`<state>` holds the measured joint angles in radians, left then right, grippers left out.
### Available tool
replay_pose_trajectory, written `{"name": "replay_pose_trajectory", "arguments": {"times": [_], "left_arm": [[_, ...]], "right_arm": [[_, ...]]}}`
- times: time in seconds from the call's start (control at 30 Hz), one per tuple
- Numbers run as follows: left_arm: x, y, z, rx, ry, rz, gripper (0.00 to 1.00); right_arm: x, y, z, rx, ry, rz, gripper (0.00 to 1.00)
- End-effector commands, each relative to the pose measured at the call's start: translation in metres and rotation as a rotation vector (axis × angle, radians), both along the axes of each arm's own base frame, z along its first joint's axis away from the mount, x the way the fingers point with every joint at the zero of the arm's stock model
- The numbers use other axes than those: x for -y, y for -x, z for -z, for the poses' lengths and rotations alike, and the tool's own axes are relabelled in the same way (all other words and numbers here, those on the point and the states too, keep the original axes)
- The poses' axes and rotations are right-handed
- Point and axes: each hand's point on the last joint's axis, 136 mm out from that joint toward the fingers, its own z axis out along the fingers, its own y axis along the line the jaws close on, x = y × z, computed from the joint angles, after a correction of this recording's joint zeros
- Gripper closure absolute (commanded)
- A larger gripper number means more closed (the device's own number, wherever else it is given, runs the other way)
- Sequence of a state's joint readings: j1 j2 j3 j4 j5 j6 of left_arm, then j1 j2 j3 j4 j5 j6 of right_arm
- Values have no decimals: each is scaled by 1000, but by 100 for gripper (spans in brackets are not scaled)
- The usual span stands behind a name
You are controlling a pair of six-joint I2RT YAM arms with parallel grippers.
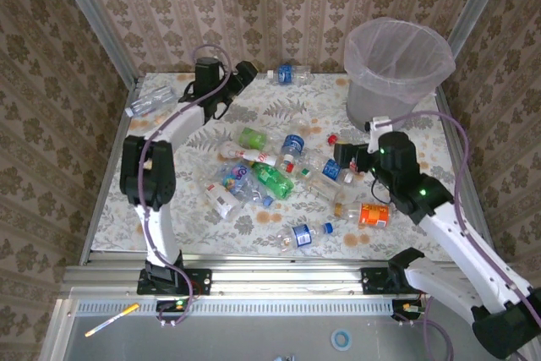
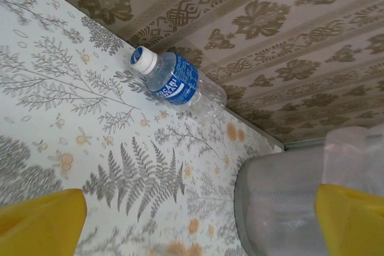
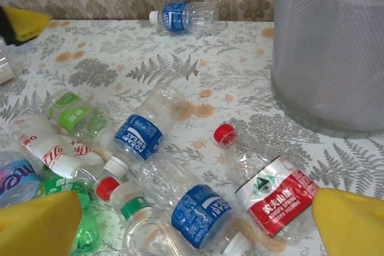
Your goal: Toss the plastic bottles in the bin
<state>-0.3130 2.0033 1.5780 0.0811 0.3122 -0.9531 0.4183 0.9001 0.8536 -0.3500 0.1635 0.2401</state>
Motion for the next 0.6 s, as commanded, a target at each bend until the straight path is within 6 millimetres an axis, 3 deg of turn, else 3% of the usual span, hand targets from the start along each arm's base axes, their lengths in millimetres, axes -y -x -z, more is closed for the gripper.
{"name": "replay_pose_trajectory", "arguments": {"times": [0.0, 0.13, 0.23, 0.4, 0.57], "left_arm": [[13, -24, -10, 28, 78, 15, 4], [19, -45, 12, 15, 74, 10, 5], [26, -61, 16, 42, 65, 29, 7], [35, -78, 28, 71, 14, 89, 11], [31, -95, 46, 92, 2, 110, 16]], "right_arm": [[-17, -14, 1, -68, -14, -29, 0], [-41, -44, 9, -151, -26, -75, 0], [-60, -73, 15, -213, -56, -102, 0], [-88, -131, 30, -270, -128, -125, 1], [-102, -185, 47, -287, -136, -114, 8]]}}
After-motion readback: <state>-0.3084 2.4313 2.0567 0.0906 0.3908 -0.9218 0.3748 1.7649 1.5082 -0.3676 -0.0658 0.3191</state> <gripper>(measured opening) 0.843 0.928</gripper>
